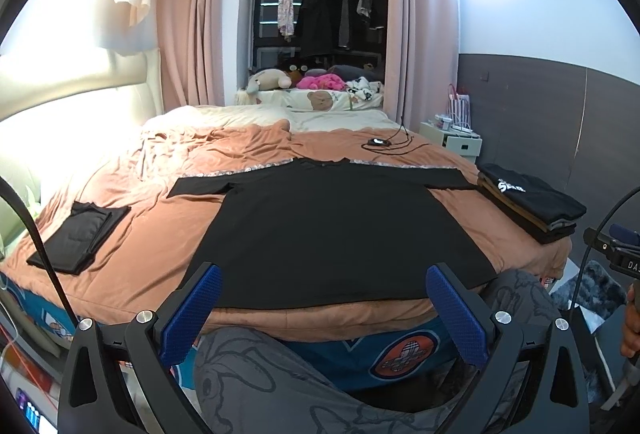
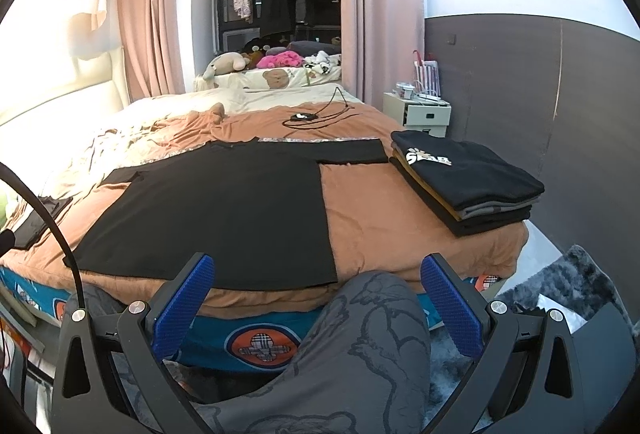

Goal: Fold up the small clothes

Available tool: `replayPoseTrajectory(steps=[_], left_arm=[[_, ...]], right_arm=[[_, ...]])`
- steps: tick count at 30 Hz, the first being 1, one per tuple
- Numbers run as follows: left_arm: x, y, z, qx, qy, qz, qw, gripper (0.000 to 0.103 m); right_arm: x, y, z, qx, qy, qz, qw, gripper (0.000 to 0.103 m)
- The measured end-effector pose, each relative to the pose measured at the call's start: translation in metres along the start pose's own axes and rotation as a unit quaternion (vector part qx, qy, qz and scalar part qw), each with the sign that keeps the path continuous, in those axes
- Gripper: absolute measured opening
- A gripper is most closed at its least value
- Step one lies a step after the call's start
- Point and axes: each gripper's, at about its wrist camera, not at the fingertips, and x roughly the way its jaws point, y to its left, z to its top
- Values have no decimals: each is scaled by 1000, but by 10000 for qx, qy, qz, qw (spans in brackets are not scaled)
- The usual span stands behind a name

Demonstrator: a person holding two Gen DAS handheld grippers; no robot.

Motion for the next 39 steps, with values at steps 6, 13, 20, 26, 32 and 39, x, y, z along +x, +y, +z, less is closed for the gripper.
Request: replayPoseTrajectory(steps=[6,13,20,26,32,39], left_arm=[[0,0,0,0,-2,0,10000,103],[-1,2,-1,-4,6,1,10000,103],[-1,3,-2,-6,3,4,10000,103],[-3,6,-4,12,2,25,10000,103],[-2,8,-3,-5,-23,-24,10000,103],[2,3,11,-17,-52,-108,9999,103]], right_arm=[[2,2,0,-28,21,-5,10000,103],[3,4,0,-29,48,11,10000,103],[5,5,0,-37,84,8,10000,103],[5,6,0,-52,77,-27,10000,103],[3,7,3,-66,97,-57,9999,103],[1,5,9,-78,20,-52,10000,103]])
